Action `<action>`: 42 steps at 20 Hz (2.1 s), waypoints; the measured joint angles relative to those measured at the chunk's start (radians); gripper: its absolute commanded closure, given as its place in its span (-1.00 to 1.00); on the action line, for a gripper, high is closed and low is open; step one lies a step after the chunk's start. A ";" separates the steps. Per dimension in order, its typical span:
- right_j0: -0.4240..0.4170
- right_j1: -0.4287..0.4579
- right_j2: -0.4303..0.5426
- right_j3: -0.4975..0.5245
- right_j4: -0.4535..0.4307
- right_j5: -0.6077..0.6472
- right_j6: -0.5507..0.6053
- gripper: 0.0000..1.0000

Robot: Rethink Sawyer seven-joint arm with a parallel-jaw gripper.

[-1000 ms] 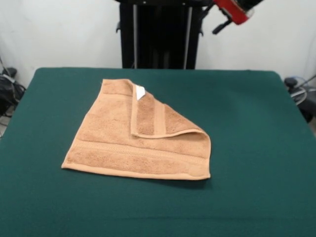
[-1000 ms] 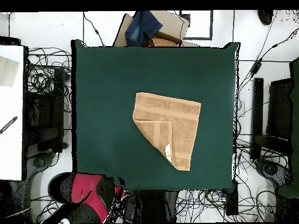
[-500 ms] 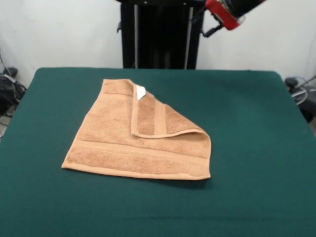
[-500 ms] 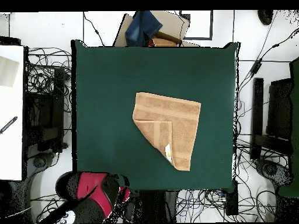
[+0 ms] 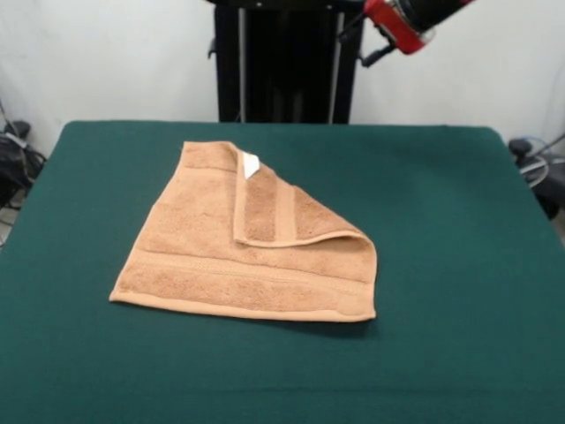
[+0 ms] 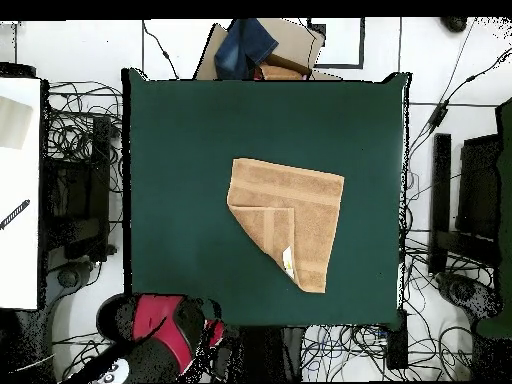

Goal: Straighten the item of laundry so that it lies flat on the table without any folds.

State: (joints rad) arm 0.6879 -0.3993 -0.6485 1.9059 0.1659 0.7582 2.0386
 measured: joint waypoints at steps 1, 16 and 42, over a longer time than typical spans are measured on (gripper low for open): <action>-0.002 0.001 0.000 -0.002 0.000 0.001 0.000 -1.00; -0.019 0.008 0.001 -0.059 -0.010 0.036 0.000 -1.00; -0.044 0.083 0.032 -0.108 -0.010 -0.054 0.000 -1.00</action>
State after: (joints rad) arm 0.6443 -0.3168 -0.6165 1.7978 0.1556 0.7046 2.0386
